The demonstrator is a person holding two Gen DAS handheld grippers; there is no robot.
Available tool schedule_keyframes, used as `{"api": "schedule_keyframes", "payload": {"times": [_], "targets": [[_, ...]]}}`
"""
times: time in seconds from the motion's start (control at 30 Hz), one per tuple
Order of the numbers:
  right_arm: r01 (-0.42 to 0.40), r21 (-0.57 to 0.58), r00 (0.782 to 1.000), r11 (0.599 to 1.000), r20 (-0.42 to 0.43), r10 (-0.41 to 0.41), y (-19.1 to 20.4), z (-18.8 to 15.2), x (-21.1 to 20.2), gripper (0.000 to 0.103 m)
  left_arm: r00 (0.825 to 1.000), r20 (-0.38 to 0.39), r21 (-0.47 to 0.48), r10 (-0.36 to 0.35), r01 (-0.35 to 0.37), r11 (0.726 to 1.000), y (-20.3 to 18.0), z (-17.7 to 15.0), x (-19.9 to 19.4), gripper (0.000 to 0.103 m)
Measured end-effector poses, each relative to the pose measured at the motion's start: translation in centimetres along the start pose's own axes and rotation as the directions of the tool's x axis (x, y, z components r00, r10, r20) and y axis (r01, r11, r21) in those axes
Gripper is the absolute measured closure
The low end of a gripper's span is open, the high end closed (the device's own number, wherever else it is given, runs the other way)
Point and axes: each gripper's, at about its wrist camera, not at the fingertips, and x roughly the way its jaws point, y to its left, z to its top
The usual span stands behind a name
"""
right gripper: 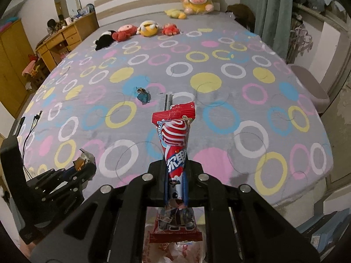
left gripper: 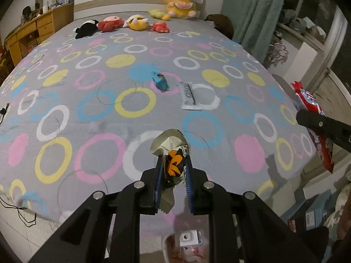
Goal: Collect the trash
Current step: 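Lift the orange-print packet and red candy stick and carry them over the bag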
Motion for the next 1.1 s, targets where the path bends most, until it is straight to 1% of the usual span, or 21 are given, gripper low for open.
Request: {"api": "schedule_keyframes", "payload": {"times": [0.13, 0.33, 0.5, 0.63, 0.77, 0.93, 1.1], "targets": [[-0.010, 0.006, 0.999, 1.000, 0.042, 0.010, -0.4, -2.4, -2.1, 0.093, 1.000, -0.012, 0.003, -0.012, 0.012, 1.000, -0.9, -2.0, -1.7, 0.085], [-0.017, 0.002, 0.997, 1.000, 0.079, 0.017, -1.0, -6.1, -4.0, 0.093, 1.000, -0.013, 0.018, -0.021, 0.021, 1.000, -2.4, -4.7, -3.9, 0.084], [-0.032, 0.000, 0.995, 0.999, 0.093, 0.032, -1.5, -8.8, -5.1, 0.093, 1.000, -0.009, 0.035, -0.015, 0.016, 0.999, -3.8, -6.4, -5.3, 0.085], [-0.038, -0.013, 0.994, 0.999, 0.106, 0.039, -1.5, -10.7, -6.2, 0.093, 1.000, -0.017, 0.040, -0.020, 0.021, 0.999, -4.6, -7.7, -6.2, 0.084], [-0.055, -0.020, 0.991, 0.998, 0.119, 0.057, -1.1, -12.5, -6.9, 0.093, 0.999, -0.032, 0.065, -0.020, 0.022, 0.998, -5.4, -9.1, -6.6, 0.084], [-0.072, 0.000, 0.991, 0.997, 0.114, 0.072, -1.0, -14.2, -6.9, 0.093, 0.998, -0.054, 0.083, -0.029, 0.034, 0.996, -6.1, -10.4, -6.3, 0.084], [-0.083, 0.021, 0.994, 0.996, 0.078, 0.081, -1.1, -16.3, -5.8, 0.093, 0.996, -0.085, 0.097, -0.030, 0.038, 0.995, -6.6, -11.7, -5.6, 0.084]]}}
